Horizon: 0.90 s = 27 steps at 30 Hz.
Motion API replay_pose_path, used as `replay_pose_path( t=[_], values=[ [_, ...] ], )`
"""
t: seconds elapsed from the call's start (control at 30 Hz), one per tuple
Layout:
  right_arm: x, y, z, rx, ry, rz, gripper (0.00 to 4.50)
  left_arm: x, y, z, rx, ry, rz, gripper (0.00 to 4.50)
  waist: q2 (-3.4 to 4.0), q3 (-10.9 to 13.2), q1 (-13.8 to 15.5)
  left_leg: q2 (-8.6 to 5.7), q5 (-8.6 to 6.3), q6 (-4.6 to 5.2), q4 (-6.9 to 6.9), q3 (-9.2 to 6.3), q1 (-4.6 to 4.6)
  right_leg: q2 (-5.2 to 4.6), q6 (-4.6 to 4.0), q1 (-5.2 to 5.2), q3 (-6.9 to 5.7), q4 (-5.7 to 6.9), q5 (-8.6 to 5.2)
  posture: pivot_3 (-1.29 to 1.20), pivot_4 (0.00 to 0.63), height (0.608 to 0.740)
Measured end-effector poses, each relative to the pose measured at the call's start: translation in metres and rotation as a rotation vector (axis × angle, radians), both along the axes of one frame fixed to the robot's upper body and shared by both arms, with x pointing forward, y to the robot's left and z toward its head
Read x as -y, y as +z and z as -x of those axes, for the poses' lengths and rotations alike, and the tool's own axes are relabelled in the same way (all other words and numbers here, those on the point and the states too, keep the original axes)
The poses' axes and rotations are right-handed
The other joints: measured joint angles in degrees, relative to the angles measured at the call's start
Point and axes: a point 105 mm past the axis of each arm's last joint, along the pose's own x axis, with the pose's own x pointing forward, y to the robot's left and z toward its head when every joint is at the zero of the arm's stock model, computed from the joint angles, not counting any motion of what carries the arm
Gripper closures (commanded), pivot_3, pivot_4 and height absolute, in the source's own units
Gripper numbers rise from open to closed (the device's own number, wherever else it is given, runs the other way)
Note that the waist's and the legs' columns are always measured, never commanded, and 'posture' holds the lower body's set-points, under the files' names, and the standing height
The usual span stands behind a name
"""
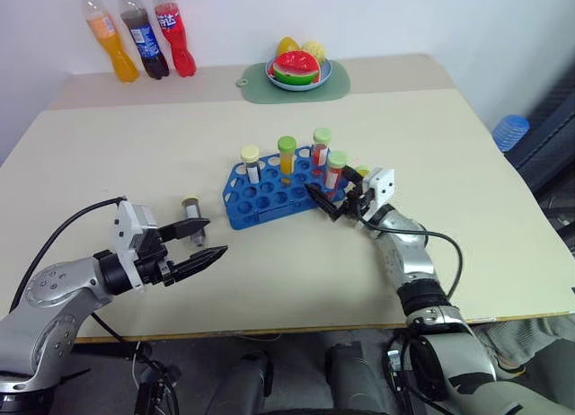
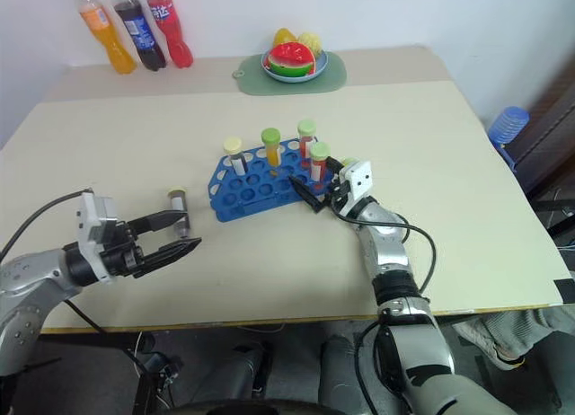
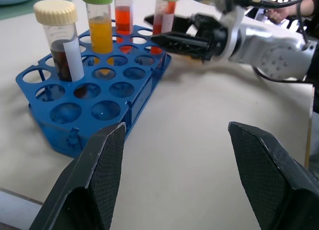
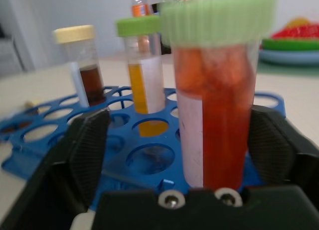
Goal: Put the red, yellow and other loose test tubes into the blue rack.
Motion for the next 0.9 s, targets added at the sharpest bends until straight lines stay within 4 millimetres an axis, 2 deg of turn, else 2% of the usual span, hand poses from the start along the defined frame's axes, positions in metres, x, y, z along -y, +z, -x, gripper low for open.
replay_pose_path(
  t=[0.1,0.2,0.27,0.37,0.43,0.57,0.63,0.73,0.9],
  values=[
    [0.011,0.017,0.011,0.064,-0.003,0.09,0.3,0.001,0.002,-0.002,0.009,0.004,0.006,1.08,-0.02,0.0,0.2,0.0,-0.09,0.15,0.01,0.01,-0.01,0.0,0.0,0.0,0.0,-0.01,0.0,0.0,0.15,0.74],
    [0.027,0.026,0.026,0.018,-0.011,0.224,0.3,0.005,0.003,-0.004,0.014,0.0,0.012,1.08,-0.02,0.0,0.5,0.0,-0.13,0.22,0.03,0.01,-0.03,-0.01,0.0,0.0,0.0,-0.04,0.0,0.0,0.15,0.74],
    [0.041,0.028,0.033,-0.101,-0.024,0.295,0.3,0.008,0.003,-0.005,0.018,-0.007,0.016,1.08,-0.01,0.0,0.7,0.01,-0.17,0.29,0.04,0.04,-0.06,-0.01,-0.01,-0.01,0.01,-0.06,0.01,0.0,0.15,0.74],
    [0.063,0.032,0.037,-0.368,-0.058,0.326,0.3,0.01,0.003,-0.007,0.021,-0.01,0.013,1.08,0.01,0.0,0.7,0.08,-0.21,0.35,0.07,0.13,-0.06,0.01,-0.08,-0.02,0.01,-0.09,0.04,0.0,0.15,0.74],
    [0.075,0.043,0.029,-0.501,-0.121,0.315,0.3,0.011,0.003,-0.008,0.021,-0.014,0.018,1.08,0.01,0.0,0.7,0.14,-0.23,0.38,0.1,0.23,-0.06,0.03,-0.11,-0.02,0.02,-0.11,0.07,0.0,0.15,0.74],
    [0.093,0.06,-0.003,-0.698,-0.288,0.233,0.3,0.018,-0.001,-0.009,0.01,-0.037,0.029,1.08,-0.04,0.0,1.0,0.18,-0.25,0.42,0.09,0.42,-0.09,0.06,-0.13,-0.02,0.0,-0.21,0.08,0.0,0.15,0.74],
    [0.1,0.053,-0.014,-0.806,-0.336,0.203,0.3,0.019,-0.001,-0.01,0.01,-0.04,0.028,1.08,-0.05,0.0,1.4,0.17,-0.26,0.44,0.06,0.5,-0.11,0.03,-0.13,-0.03,0.0,-0.28,0.09,0.0,0.15,0.74],
    [0.096,0.038,-0.023,-0.963,-0.339,0.164,0.3,0.021,-0.004,-0.01,0.002,-0.043,0.027,1.08,-0.04,0.0,1.5,0.16,-0.27,0.45,0.05,0.54,-0.16,0.0,-0.13,-0.04,0.01,-0.37,0.1,0.0,0.15,0.74],
    [0.102,0.019,-0.032,-1.065,-0.383,0.25,0.3,0.02,-0.01,-0.006,-0.023,-0.03,0.028,1.08,-0.04,0.0,1.3,0.16,-0.27,0.45,0.03,0.55,-0.18,0.0,-0.12,-0.06,0.01,-0.42,0.11,0.0,0.15,0.74]
  ],
)
